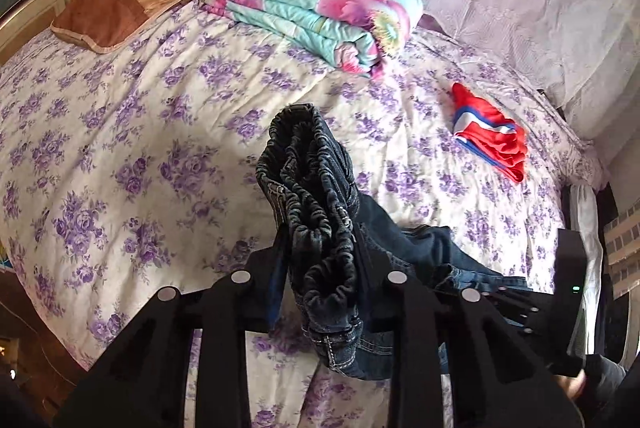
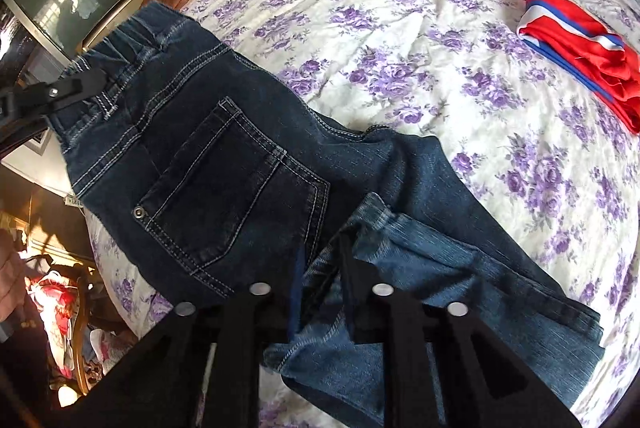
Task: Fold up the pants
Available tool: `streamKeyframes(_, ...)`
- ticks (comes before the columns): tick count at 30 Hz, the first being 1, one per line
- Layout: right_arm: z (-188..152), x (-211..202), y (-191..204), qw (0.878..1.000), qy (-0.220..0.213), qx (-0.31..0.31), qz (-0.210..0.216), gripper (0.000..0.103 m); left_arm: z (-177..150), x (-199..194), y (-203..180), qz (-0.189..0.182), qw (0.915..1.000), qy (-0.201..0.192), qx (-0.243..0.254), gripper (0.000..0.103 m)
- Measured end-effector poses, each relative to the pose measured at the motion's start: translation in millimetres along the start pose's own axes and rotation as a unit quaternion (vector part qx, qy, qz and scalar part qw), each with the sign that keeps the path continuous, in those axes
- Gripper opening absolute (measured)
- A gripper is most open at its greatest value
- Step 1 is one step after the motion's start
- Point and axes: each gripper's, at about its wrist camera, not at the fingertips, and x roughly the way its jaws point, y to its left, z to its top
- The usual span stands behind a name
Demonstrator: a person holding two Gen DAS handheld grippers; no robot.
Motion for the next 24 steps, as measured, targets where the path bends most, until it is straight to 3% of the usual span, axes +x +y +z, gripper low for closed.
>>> streamKeyframes(4,2,29,-1,1.000,0.020,-0.003,-0.002,0.009,1,-4,-15,-0.019,0.9997,-0.007,0.012,0.027)
streamKeyframes(8,8,29,1,1.000,0.025,-0.008,0.004,0.009,2,-10,-29,-0.037,0.9990,-0.013,0.023,0.027)
streamKeyframes(12,11,3,-10,0.998,0.011,0.037,0.052,0.012,3,-21,-48,-0.070,0.9964,-0.019,0.043,0.027)
streamKeyframes(16,2,-48,-33,0.997,-0.030,0.063,0.045,0.012,0,-27,-75,-0.110,0.9915,-0.014,0.069,0.027)
streamKeyframes(19,-20,-97,-59,0.994,-0.068,0.082,0.008,0.012,-12,-38,-113,-0.148,0.9823,-0.010,0.115,0.027)
streamKeyframes(22,-59,-142,-91,0.987,-0.097,0.122,-0.038,0.012,-32,-40,-156,-0.182,0.9671,0.003,0.178,0.027)
streamKeyframes(24,-86,-164,-112,0.980,-0.111,0.152,-0.070,0.012,-50,-28,-186,-0.208,0.9551,0.033,0.209,0.029)
